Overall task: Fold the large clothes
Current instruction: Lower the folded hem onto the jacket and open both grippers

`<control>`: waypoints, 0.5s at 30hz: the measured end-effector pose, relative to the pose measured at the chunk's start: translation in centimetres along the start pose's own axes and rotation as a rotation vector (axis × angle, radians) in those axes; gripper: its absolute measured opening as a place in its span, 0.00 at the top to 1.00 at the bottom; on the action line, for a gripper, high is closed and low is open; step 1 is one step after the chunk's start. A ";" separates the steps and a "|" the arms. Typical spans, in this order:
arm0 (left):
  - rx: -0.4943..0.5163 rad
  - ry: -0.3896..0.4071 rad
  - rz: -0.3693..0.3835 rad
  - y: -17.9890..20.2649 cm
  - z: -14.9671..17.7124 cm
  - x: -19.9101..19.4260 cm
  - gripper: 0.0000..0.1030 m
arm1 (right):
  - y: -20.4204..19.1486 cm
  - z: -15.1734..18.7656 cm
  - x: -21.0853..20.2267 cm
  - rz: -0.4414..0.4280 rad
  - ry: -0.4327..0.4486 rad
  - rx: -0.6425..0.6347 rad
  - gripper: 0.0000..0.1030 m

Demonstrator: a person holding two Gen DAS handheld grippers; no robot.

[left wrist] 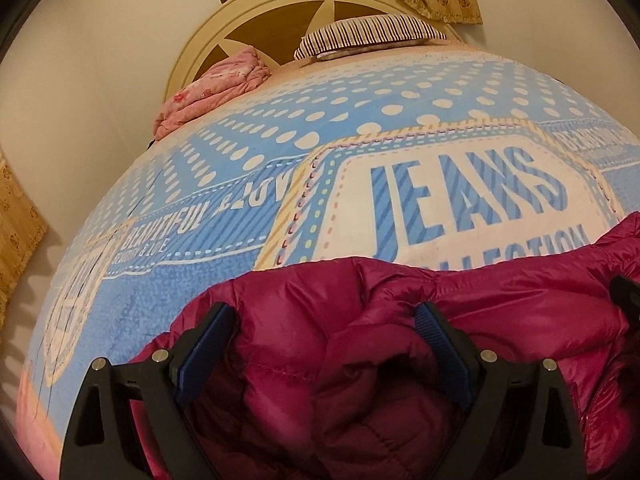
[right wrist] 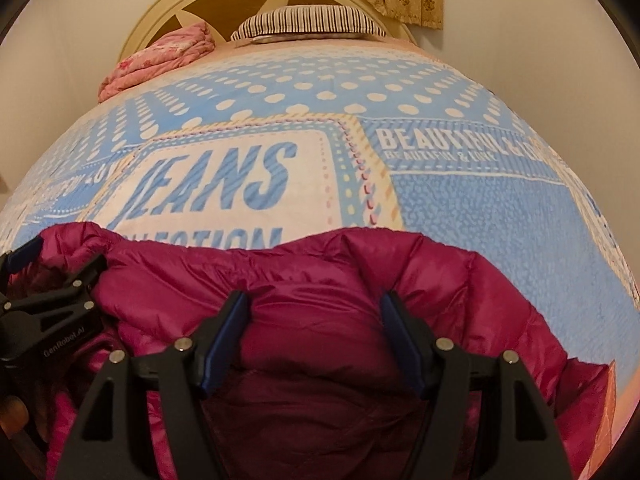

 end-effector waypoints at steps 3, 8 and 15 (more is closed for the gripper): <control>-0.007 -0.010 0.006 -0.1 0.1 0.2 0.08 | 0.1 0.3 0.3 0.000 -0.002 0.001 0.30; -0.014 -0.020 0.004 -0.2 0.2 0.5 0.06 | -0.1 0.4 0.6 0.019 -0.013 -0.016 0.27; -0.015 -0.024 0.003 -0.3 0.3 0.7 0.05 | -0.1 0.6 0.8 0.035 -0.016 -0.023 0.25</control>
Point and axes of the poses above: each gripper's, at about its wrist camera, not at the fingertips, and x roughly the way its jaws point, y to its right, z to its underside, the point moved 6 cm from there along x, roughly the way its jaws point, and after that the axes turned 7 degrees about -x, right-handed, at the moved point
